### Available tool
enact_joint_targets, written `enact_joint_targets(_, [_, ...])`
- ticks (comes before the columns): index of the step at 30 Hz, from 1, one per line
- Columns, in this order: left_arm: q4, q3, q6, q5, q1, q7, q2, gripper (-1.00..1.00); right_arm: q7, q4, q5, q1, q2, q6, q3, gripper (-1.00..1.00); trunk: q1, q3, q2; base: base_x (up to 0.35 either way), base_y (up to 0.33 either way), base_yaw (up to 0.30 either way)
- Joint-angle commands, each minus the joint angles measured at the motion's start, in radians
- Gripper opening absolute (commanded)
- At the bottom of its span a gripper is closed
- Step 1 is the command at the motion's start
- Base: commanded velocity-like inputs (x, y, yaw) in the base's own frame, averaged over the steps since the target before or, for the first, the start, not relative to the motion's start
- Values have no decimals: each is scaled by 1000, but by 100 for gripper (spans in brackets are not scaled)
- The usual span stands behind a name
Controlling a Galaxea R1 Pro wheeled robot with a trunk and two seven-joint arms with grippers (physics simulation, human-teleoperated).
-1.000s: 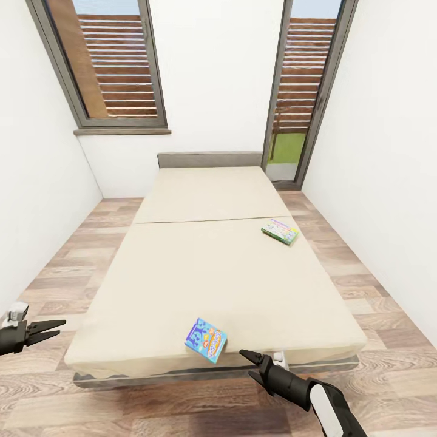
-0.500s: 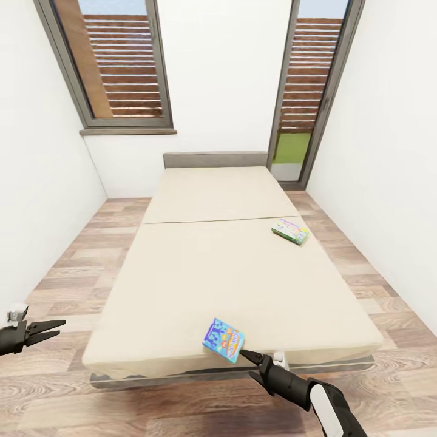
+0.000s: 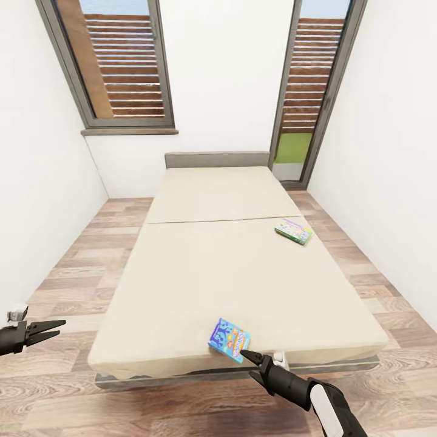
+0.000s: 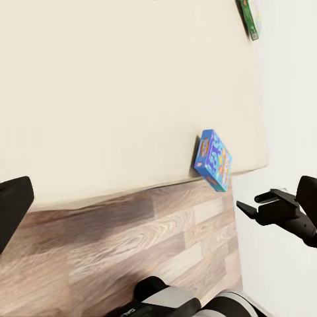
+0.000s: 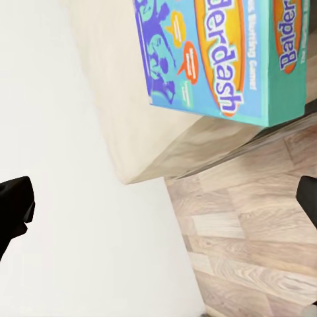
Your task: Put all the toys in the child's room - the three board games (two on the bed and one on the table), the two jigsaw puzzles on the table, and the tennis ball on the table - inside the toy box on the table in the child's room.
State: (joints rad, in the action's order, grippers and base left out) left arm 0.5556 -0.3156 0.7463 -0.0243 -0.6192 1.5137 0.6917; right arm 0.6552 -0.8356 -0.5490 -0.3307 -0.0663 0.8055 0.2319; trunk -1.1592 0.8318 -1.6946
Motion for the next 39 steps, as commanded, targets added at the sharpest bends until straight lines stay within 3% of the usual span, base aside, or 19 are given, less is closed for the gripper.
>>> enact_joint_targets(1, [-1, 0, 10, 0, -1, 3, 0, 100, 3, 0, 1, -1, -1, 6, 4, 100, 0, 1, 0, 0, 72, 0])
enact_joint_targets(18, [0, 1, 11, 0, 1, 3, 0, 100, 3, 0, 1, -1, 0, 6, 4, 100, 0, 1, 0, 0, 18, 0])
enact_joint_targets(39, [-1, 1, 13, 0, 1, 4, 0, 100, -5, -1, 3, -1, 13, 0, 6, 100, -80, 67, -147, 0, 0, 0])
